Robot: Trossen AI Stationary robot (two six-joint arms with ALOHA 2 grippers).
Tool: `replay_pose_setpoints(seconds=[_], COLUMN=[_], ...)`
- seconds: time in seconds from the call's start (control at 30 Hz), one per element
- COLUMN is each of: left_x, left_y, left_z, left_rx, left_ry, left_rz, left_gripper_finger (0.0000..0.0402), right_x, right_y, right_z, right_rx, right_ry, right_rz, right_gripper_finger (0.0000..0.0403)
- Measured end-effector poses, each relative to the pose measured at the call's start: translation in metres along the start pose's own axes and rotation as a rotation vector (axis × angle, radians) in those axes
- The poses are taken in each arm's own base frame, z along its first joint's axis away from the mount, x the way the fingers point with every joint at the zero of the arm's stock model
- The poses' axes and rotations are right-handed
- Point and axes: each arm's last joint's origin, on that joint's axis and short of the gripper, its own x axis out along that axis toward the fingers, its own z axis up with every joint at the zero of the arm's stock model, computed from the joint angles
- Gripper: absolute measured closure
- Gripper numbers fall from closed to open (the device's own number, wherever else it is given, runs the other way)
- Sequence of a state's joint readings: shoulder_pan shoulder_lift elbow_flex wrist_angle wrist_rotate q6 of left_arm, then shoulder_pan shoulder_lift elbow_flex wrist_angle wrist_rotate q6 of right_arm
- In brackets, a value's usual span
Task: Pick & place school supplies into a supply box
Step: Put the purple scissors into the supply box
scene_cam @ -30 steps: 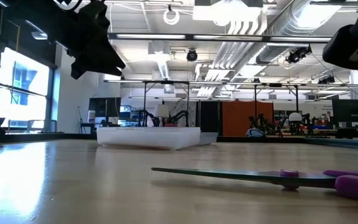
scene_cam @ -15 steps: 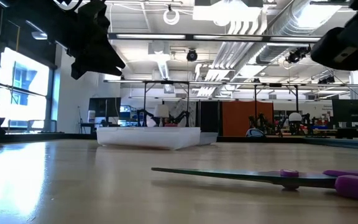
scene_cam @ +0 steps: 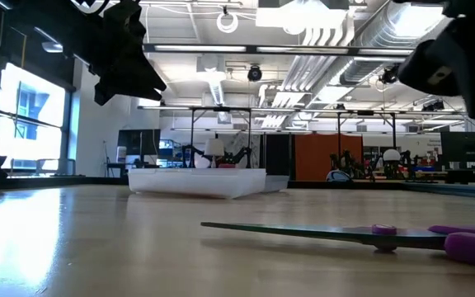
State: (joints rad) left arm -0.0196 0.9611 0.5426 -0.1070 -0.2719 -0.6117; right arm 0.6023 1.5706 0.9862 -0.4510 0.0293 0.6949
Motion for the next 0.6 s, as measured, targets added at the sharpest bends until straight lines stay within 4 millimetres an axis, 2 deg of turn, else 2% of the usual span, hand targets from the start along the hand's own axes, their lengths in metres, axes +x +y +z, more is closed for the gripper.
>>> replay_pose_setpoints(seconds=[0.37, 0.6], left_x=[0.000, 0.000], left_y=[0.000, 0.000], left_z=[0.000, 0.000], left_rx=[0.000, 0.000], left_ry=[-0.001, -0.001], left_rz=[0.000, 0.001], left_gripper_finger=[0.0246, 0.0246], right_x=[0.034, 0.055], right_y=[0.008, 0.006], right_z=[-0.009, -0.010], right_rx=[-0.093, -0.101], right_ry=[0.011, -0.002], right_rz=[-0.042, -0.073], right_gripper_finger=[0.0194, 0.0180])
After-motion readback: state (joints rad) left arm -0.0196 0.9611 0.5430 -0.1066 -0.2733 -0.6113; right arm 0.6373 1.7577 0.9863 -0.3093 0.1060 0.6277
